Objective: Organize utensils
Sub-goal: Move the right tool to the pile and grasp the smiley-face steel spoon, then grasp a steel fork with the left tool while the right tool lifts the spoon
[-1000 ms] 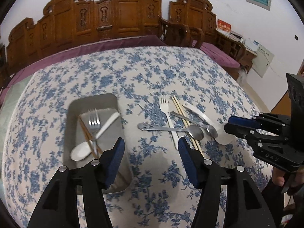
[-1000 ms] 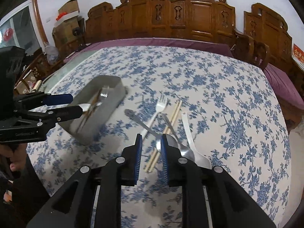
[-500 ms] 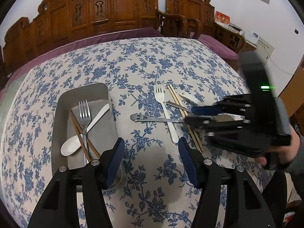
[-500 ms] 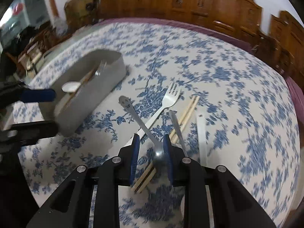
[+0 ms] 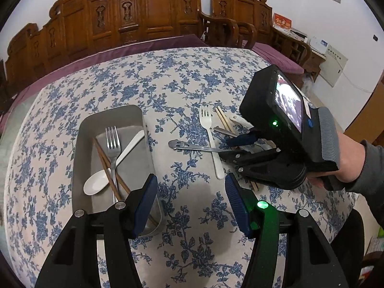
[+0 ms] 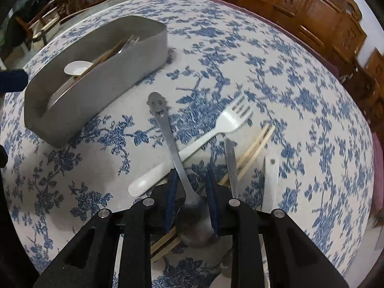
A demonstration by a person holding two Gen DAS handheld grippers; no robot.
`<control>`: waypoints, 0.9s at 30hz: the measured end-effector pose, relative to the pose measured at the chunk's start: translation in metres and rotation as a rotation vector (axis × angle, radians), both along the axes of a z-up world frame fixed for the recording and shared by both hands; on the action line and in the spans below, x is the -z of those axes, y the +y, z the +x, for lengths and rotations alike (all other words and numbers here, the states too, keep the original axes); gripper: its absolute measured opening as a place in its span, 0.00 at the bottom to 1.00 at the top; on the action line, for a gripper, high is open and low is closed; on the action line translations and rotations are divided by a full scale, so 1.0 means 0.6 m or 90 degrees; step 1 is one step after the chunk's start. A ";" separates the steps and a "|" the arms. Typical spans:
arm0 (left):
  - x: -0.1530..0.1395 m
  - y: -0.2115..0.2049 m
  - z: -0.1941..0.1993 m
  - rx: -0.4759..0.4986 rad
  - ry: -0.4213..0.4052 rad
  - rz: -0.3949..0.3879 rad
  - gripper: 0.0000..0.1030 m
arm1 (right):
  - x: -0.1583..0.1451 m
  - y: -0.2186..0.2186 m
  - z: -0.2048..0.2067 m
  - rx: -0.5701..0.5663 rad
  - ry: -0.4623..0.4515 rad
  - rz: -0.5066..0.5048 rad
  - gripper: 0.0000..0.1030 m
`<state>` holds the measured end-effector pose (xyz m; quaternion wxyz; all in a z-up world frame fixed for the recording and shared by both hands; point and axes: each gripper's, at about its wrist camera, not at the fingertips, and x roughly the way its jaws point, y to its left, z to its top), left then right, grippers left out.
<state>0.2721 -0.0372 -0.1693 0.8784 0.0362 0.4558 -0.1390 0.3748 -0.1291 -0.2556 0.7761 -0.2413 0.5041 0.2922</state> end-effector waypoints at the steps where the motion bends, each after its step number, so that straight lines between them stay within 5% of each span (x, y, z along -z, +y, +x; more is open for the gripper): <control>1: 0.000 0.000 0.000 0.000 0.000 0.000 0.54 | 0.000 0.002 0.000 -0.005 0.002 -0.001 0.19; 4: 0.000 0.000 0.000 0.000 0.001 -0.001 0.54 | 0.001 0.007 -0.005 -0.015 0.010 0.005 0.07; 16: 0.012 -0.026 0.024 0.009 0.007 0.001 0.54 | -0.062 -0.060 -0.020 0.069 -0.002 0.123 0.07; 27: 0.069 -0.076 0.110 0.019 0.048 -0.003 0.49 | -0.073 -0.150 -0.036 0.152 -0.018 0.144 0.07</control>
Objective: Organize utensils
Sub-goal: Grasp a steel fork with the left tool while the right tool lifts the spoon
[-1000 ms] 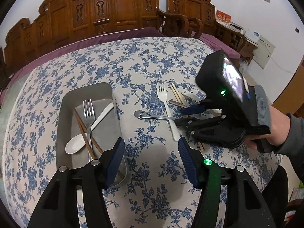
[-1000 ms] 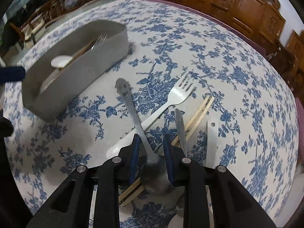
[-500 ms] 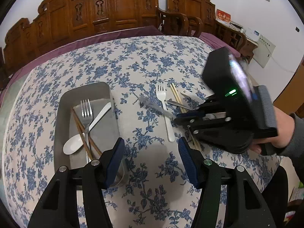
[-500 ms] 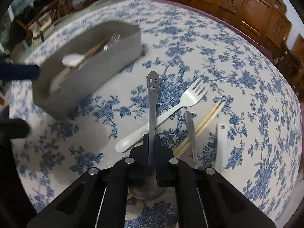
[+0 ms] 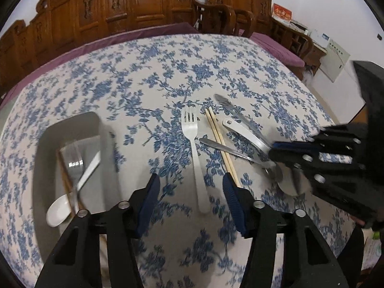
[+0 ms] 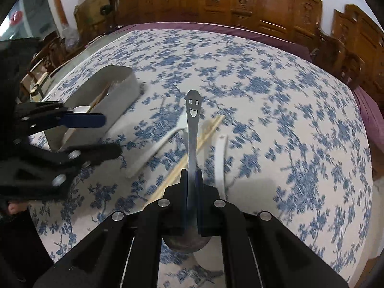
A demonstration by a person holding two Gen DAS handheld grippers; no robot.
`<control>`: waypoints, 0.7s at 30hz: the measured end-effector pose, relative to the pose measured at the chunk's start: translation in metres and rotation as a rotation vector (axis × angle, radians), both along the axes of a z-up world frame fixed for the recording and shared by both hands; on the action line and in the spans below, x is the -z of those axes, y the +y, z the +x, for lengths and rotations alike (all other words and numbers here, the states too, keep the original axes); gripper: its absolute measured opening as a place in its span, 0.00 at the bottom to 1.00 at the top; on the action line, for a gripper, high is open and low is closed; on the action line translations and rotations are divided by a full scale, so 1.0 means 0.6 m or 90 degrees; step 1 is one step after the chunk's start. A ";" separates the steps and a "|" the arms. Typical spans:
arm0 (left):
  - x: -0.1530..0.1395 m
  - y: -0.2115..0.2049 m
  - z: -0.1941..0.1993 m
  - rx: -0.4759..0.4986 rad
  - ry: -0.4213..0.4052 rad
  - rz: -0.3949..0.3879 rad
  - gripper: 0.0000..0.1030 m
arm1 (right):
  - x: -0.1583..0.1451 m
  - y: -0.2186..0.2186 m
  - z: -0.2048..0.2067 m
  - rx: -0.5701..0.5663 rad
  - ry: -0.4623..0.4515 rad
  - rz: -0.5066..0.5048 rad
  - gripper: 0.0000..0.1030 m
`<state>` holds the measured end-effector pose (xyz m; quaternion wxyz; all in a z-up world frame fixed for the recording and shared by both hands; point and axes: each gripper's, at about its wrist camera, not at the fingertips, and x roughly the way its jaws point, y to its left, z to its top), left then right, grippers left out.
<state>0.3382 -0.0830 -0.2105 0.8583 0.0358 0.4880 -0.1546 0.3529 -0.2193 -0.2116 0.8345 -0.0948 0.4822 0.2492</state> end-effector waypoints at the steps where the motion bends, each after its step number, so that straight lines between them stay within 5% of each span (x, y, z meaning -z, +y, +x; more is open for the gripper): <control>1: 0.004 -0.005 0.005 0.001 0.002 0.003 0.48 | 0.002 -0.006 0.000 0.004 0.003 0.002 0.07; 21: 0.077 -0.054 0.085 -0.009 0.058 0.064 0.21 | 0.003 -0.042 -0.030 0.053 0.015 0.045 0.07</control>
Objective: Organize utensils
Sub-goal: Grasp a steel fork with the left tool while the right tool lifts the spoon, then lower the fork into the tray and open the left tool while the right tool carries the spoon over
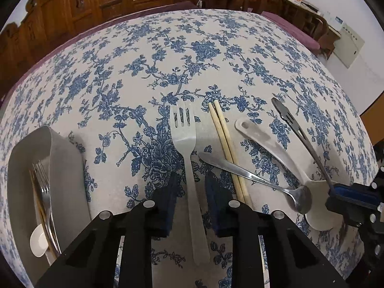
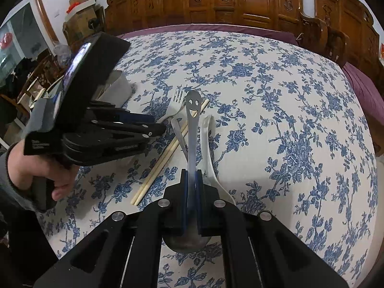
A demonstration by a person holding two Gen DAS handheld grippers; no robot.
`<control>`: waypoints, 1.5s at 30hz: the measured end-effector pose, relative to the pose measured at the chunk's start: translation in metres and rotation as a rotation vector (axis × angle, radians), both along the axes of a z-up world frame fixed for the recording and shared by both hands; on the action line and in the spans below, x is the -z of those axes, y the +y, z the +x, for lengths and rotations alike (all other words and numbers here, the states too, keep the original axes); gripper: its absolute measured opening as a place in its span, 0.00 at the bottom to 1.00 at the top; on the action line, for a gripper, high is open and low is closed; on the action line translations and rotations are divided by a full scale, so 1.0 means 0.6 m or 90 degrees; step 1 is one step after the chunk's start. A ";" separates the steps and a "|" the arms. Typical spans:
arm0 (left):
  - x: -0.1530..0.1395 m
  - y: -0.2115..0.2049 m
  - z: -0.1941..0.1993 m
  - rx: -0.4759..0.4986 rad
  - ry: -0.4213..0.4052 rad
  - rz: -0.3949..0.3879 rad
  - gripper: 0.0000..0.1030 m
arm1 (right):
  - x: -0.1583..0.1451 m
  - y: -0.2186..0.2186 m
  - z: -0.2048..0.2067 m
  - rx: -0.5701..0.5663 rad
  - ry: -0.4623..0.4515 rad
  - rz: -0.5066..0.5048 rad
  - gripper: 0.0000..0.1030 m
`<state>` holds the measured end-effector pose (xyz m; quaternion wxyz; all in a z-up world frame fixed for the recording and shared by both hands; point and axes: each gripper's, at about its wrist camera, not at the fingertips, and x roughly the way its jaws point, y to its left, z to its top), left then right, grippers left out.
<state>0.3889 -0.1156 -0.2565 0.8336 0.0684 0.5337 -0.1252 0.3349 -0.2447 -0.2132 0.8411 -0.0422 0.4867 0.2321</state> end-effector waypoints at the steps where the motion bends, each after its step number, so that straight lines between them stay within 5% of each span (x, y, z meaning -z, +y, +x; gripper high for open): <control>1: 0.000 0.000 0.000 -0.002 0.001 0.001 0.20 | -0.002 0.000 -0.002 0.001 -0.001 0.001 0.07; 5: 0.000 0.002 0.000 -0.006 0.000 0.007 0.07 | -0.007 -0.002 -0.006 0.012 -0.002 0.005 0.07; 31: -0.166 0.103 -0.110 -0.006 -0.112 -0.030 0.06 | -0.079 0.055 -0.053 0.030 -0.046 0.026 0.07; 45: -0.175 0.200 -0.140 -0.040 -0.122 -0.030 0.06 | -0.103 0.124 -0.060 0.006 -0.060 0.037 0.07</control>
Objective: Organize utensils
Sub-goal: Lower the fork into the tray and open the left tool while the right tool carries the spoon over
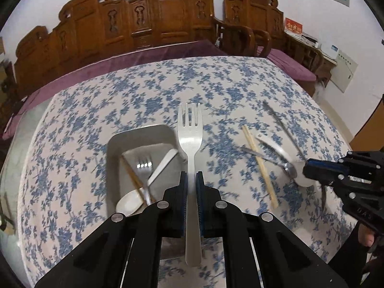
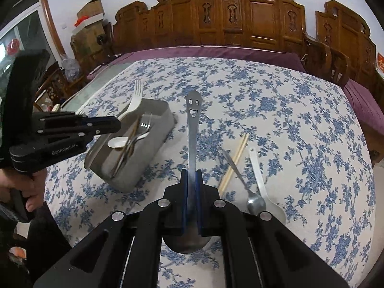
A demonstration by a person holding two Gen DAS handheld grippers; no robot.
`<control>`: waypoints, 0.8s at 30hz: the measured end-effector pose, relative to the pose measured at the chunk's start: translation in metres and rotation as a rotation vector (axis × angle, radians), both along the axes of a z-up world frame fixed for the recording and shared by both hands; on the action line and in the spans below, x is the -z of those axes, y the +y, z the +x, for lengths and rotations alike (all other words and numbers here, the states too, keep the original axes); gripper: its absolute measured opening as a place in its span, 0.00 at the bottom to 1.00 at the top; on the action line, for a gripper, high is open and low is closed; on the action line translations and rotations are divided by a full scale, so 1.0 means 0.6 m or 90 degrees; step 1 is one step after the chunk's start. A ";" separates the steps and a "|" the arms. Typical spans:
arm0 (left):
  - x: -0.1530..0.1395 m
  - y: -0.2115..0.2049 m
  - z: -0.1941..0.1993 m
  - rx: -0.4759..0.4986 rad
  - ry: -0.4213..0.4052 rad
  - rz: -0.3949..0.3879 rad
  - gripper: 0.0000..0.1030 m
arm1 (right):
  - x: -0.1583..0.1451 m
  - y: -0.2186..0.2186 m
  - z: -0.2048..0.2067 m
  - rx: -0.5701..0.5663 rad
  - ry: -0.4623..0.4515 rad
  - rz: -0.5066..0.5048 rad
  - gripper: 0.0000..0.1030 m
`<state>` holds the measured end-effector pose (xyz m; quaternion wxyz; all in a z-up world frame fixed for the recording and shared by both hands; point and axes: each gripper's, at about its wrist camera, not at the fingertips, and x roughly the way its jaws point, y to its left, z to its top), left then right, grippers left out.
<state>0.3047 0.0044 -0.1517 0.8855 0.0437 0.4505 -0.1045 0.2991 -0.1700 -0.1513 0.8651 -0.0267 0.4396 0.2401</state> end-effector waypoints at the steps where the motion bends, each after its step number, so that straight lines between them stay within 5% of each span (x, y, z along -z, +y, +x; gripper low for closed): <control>1: 0.003 0.008 0.000 -0.004 0.002 0.001 0.06 | 0.000 0.006 0.000 -0.002 0.000 0.000 0.07; 24: 0.071 0.100 0.034 -0.056 0.049 -0.013 0.07 | 0.010 0.133 0.019 -0.057 0.019 -0.004 0.07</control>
